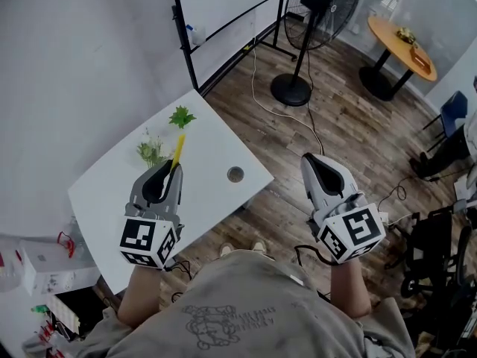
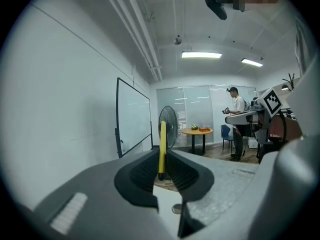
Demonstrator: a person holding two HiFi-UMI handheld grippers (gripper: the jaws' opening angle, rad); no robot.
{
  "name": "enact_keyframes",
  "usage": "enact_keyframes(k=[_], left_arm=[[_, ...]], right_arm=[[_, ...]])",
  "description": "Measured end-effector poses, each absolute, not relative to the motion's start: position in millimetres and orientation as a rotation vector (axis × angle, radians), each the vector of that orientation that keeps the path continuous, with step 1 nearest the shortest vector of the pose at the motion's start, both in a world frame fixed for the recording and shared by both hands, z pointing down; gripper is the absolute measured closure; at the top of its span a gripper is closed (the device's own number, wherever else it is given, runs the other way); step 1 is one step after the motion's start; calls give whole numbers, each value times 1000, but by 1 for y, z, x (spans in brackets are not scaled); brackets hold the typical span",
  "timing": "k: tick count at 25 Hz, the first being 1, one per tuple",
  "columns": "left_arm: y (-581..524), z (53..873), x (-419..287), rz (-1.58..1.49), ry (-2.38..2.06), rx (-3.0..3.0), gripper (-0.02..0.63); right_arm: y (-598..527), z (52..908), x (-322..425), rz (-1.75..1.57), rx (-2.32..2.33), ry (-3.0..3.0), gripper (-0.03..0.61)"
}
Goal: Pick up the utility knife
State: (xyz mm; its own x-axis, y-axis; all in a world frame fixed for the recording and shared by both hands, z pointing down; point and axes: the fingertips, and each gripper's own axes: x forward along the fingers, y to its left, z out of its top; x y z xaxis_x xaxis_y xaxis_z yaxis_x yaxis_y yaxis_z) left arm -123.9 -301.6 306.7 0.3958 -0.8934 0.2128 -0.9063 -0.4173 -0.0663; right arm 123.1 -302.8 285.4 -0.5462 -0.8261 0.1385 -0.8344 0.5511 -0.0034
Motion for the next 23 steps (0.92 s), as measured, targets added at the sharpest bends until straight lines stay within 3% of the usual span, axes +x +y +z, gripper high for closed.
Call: enact_keyframes(k=[23], left_arm=[[-299,308,-130,348,-1638,2580,564]], right_arm=[[-308,300,118,146,1441,-2619,551]])
